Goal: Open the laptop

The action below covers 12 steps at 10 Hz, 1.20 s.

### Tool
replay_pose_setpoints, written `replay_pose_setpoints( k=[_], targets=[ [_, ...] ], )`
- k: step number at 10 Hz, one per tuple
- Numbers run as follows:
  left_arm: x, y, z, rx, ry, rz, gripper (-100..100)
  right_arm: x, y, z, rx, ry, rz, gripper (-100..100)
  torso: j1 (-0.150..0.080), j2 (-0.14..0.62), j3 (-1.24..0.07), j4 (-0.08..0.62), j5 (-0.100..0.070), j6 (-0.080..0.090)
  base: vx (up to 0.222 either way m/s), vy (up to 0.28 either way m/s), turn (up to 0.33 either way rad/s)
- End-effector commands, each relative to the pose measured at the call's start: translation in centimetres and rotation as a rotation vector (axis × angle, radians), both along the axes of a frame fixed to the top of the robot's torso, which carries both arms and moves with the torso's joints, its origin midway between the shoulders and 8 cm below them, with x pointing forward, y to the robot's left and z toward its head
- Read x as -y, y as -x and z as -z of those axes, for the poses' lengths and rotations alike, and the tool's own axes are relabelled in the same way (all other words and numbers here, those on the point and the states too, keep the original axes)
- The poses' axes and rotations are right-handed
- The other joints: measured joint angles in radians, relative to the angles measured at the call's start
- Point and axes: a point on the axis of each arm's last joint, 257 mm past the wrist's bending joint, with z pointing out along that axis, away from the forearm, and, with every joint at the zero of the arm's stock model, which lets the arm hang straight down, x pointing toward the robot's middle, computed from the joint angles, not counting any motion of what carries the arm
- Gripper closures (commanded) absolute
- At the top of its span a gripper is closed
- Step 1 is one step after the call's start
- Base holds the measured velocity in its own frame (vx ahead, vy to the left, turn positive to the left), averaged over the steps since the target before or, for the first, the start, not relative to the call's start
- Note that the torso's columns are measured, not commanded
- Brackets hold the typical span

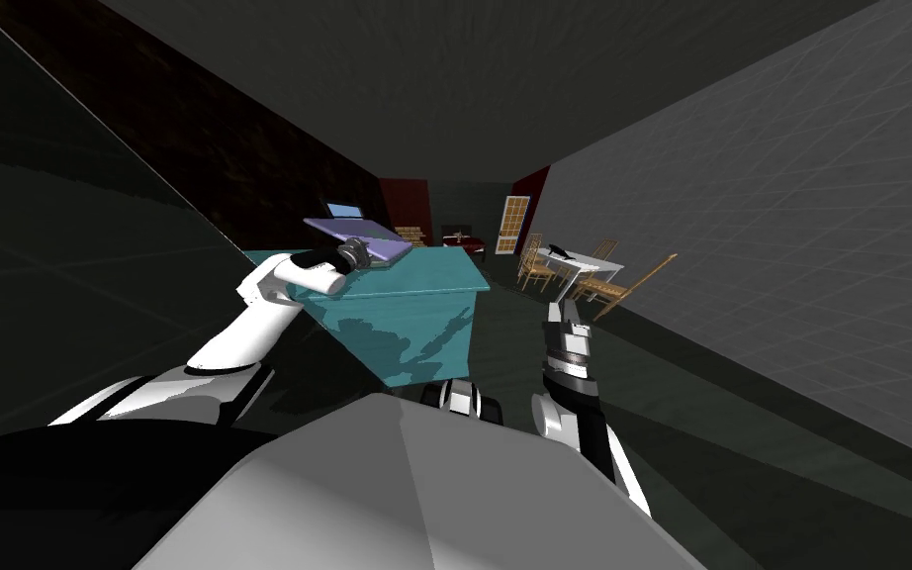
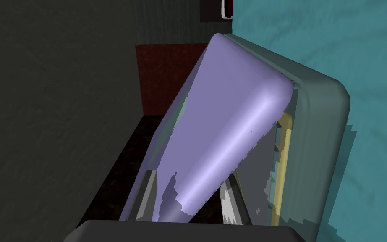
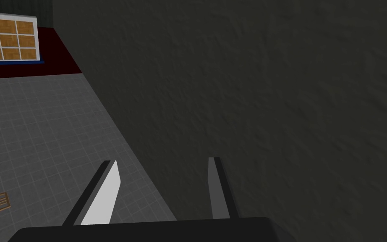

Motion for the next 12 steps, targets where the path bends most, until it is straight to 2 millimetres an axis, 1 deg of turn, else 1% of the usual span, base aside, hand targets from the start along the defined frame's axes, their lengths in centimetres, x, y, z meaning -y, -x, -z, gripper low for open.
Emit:
replay_pose_setpoints(
  k=[1,2,3,5,8,9,11,12],
  targets=[
    [-0.5,-0.3,0.6,0.024,0.085,0.003,100,0.0,0.0,0.0,0.000,0.000,0.000,0,-0.001,0.000,0.000,0.000,-0.001,0.000,-0.012,0.003,0.020],
    [-0.7,-0.4,0.9,0.036,0.125,0.004,100,0.0,0.0,0.0,0.000,0.000,0.000,0,0.000,0.000,0.000,0.000,0.000,0.000,-0.016,0.000,0.021],
    [-0.1,0.1,-0.4,0.025,0.096,0.007,-100,0.0,0.0,0.0,0.000,0.000,0.000,0,0.000,0.000,0.000,0.000,0.000,0.000,0.017,0.012,0.029],
    [0.5,0.6,-1.6,0.026,0.097,0.011,-100,0.0,0.0,0.0,0.000,0.000,0.000,0,0.001,-0.003,-0.002,-0.002,0.001,0.000,0.046,0.028,0.027],
    [1.5,1.4,-3.2,0.025,0.096,0.018,-100,0.0,0.0,0.0,0.000,0.000,0.000,0,-0.002,0.001,0.001,0.001,-0.002,0.000,0.042,0.013,0.020],
    [1.8,1.6,-3.7,0.024,0.096,0.020,-100,0.0,0.0,0.0,0.000,0.000,0.000,0,0.001,0.002,-0.002,0.002,-0.005,0.000,0.035,0.008,0.020],
    [2.5,2.2,-4.7,0.023,0.094,0.024,-100,0.0,0.0,0.0,0.000,0.000,0.000,0,0.005,0.002,-0.002,0.001,-0.003,0.000,0.031,0.008,0.021],
    [2.2,1.9,-4.0,0.019,0.103,0.024,-100,0.0,0.0,0.0,0.000,0.000,0.000,0,0.007,0.001,-0.004,0.001,-0.005,0.000,0.016,-0.003,0.004]
  ],
)
